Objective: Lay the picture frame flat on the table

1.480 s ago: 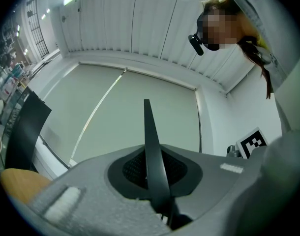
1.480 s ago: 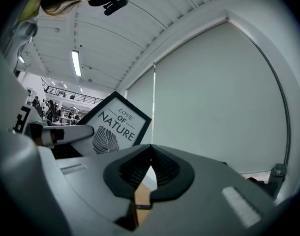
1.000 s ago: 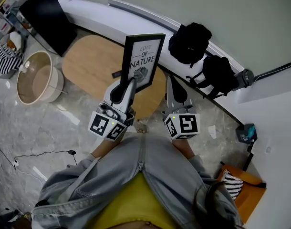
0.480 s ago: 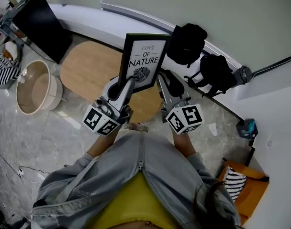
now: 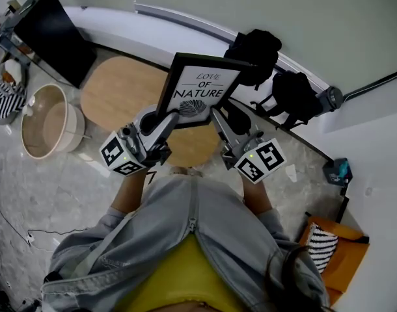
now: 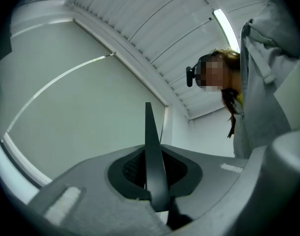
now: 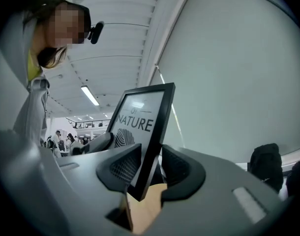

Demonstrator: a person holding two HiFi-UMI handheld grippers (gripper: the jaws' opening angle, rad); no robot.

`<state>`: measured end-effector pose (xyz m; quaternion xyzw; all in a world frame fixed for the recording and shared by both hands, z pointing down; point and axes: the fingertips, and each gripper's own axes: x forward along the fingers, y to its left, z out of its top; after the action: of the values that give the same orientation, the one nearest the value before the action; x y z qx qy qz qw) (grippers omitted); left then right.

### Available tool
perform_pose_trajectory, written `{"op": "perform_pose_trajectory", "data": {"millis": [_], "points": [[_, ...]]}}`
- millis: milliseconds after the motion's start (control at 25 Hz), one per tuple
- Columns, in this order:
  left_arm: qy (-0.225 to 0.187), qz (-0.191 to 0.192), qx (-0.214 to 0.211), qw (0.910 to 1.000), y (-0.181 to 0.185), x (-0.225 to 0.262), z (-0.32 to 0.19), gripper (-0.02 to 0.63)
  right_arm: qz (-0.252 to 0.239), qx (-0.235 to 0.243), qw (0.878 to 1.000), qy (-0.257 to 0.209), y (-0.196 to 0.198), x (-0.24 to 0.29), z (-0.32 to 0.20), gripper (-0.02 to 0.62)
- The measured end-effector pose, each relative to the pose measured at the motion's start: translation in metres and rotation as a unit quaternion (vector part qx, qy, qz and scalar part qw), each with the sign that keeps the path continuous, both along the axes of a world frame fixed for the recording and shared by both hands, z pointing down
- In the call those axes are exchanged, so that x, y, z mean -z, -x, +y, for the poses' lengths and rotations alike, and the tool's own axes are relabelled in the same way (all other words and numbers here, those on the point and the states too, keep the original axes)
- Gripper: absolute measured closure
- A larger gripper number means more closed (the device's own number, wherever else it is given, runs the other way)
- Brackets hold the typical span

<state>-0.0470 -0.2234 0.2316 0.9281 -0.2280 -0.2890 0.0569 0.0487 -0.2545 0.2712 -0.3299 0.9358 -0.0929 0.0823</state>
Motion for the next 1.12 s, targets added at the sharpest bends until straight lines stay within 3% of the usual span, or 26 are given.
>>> {"op": "perform_pose_trajectory", "data": {"millis": [200,440,800,1120], "points": [[-0.021,-0.009,-0.018,0.9996,0.004,-0.001,0.008,0.572,-0.001,-0.001,1.000,-0.018,-0.002,0.003,0.009,0.499],[-0.013,-0.078,0.020,0.9966,-0.001,-0.014,0.003,0.555,0.031,-0.054,0.996,-0.064,-0.008,0.006,0.018,0.509],[-0.007,-0.167,0.095,0.9813,-0.015,-0.026,-0.012,0.469,0.028,-0.119,0.991,-0.059,-0.027,-0.002,0.022,0.512],[0.006,-0.224,0.095,0.9699,-0.028,-0.036,-0.017,0.457,0.036,-0.143,0.987,-0.056,-0.041,-0.010,0.022,0.514]]}}
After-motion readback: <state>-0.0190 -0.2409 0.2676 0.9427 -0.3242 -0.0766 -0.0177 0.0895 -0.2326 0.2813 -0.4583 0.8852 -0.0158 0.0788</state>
